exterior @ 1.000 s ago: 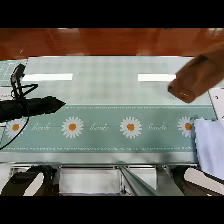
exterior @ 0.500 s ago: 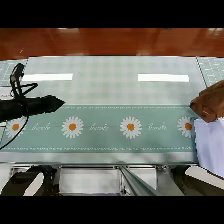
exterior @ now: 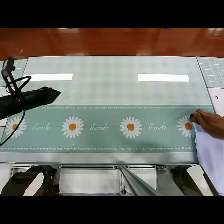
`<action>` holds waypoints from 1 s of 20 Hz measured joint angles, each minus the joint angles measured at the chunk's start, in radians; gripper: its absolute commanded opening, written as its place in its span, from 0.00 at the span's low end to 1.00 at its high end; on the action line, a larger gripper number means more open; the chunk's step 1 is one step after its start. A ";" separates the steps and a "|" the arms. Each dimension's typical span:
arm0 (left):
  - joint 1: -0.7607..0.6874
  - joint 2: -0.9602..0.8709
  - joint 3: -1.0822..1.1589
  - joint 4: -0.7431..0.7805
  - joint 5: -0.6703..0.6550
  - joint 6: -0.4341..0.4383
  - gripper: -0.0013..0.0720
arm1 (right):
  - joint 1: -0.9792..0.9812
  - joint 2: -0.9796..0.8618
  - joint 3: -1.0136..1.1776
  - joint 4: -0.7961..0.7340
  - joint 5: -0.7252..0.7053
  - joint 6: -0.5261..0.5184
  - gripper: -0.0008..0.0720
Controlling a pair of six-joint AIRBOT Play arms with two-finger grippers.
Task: Fold the shirts.
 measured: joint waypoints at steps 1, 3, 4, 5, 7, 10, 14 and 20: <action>0.000 -0.008 0.000 0.000 0.034 0.000 0.04 | -0.007 0.037 -0.044 -0.079 0.001 0.019 0.04; 0.000 -0.034 0.000 0.000 0.085 0.000 0.04 | -0.016 0.103 -0.118 -0.238 0.001 0.059 0.33; 0.000 -0.048 0.000 0.000 0.100 0.000 0.04 | -0.018 0.124 -0.144 -0.303 0.001 0.077 0.59; -0.001 -0.064 0.000 0.000 0.114 0.000 0.04 | -0.020 0.140 -0.164 -0.360 0.001 0.093 0.58; -0.003 -0.095 0.000 -0.002 0.131 0.000 0.04 | -0.022 0.162 -0.193 -0.433 0.001 0.117 0.57; -0.005 -0.135 0.010 -0.008 0.171 0.000 0.04 | -0.024 0.168 -0.209 -0.460 0.001 0.142 0.13; -0.005 -0.205 0.139 -0.012 0.189 0.016 0.04 | 0.025 0.112 -0.159 -0.103 -0.097 0.155 0.04; -0.071 -0.360 0.533 -0.017 0.016 0.023 0.04 | 0.718 -0.069 0.029 0.257 -0.538 0.139 0.04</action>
